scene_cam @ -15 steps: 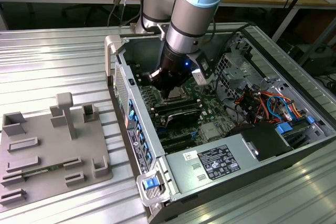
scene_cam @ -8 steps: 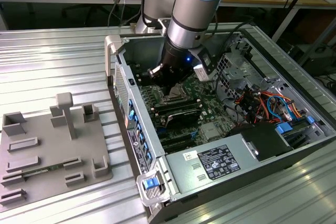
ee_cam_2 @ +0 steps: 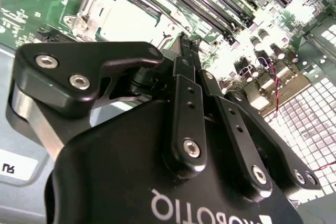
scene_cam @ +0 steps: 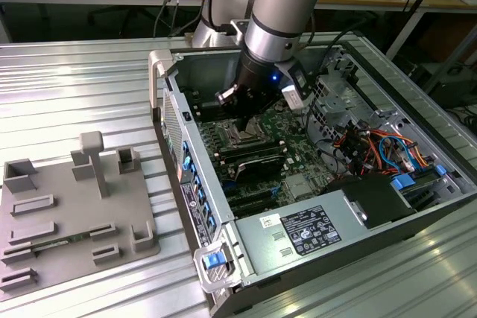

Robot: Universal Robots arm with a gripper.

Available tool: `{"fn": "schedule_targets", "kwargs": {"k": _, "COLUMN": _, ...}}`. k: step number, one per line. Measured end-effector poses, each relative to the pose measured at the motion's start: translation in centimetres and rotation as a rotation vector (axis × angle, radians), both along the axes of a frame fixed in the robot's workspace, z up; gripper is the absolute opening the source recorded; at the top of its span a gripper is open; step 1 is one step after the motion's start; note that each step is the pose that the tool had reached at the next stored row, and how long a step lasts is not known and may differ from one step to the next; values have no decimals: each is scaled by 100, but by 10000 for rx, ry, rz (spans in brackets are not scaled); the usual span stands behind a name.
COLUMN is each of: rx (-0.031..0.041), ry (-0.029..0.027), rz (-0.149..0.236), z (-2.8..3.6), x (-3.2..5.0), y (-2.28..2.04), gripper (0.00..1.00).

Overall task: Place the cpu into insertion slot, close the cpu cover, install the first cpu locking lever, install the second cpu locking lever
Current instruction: 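Install the second cpu locking lever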

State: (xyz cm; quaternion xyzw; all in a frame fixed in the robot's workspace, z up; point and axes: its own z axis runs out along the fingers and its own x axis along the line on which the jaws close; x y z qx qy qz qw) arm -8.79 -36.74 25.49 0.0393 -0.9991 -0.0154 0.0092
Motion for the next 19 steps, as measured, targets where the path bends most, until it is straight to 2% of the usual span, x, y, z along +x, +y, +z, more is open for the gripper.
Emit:
{"fn": "schedule_targets", "kwargs": {"k": 6, "rx": 2, "ry": -1, "rz": -1, "z": 40, "x": 54, "y": -10, "gripper": 11}}
{"fn": "schedule_targets", "kwargs": {"k": 9, "rx": 118, "ry": -1, "rz": -1, "z": 39, "x": 57, "y": -81, "gripper": 11}}
{"fn": "schedule_targets", "kwargs": {"k": 10, "rx": 172, "ry": 0, "rz": -1, "z": 37, "x": 58, "y": -103, "gripper": 11}}
{"fn": "schedule_targets", "kwargs": {"k": 11, "rx": 257, "ry": -1, "rz": -1, "z": 33, "x": 59, "y": -121, "gripper": 11}}
{"fn": "schedule_targets", "kwargs": {"k": 12, "rx": 385, "ry": 1, "rz": 0, "z": 25, "x": 62, "y": -142, "gripper": 11}}
{"fn": "schedule_targets", "kwargs": {"k": 13, "rx": 453, "ry": 0, "rz": -1, "z": 20, "x": 65, "y": -154, "gripper": 11}}
{"fn": "schedule_targets", "kwargs": {"k": 17, "rx": 808, "ry": 0, "rz": -2, "z": -12, "x": 84, "y": -230, "gripper": 11}}
{"fn": "schedule_targets", "kwargs": {"k": 18, "rx": 915, "ry": -1, "rz": -1, "z": -21, "x": 88, "y": -257, "gripper": 11}}
{"fn": "schedule_targets", "kwargs": {"k": 19, "rx": 973, "ry": 0, "rz": -1, "z": -28, "x": 88, "y": -277, "gripper": 11}}
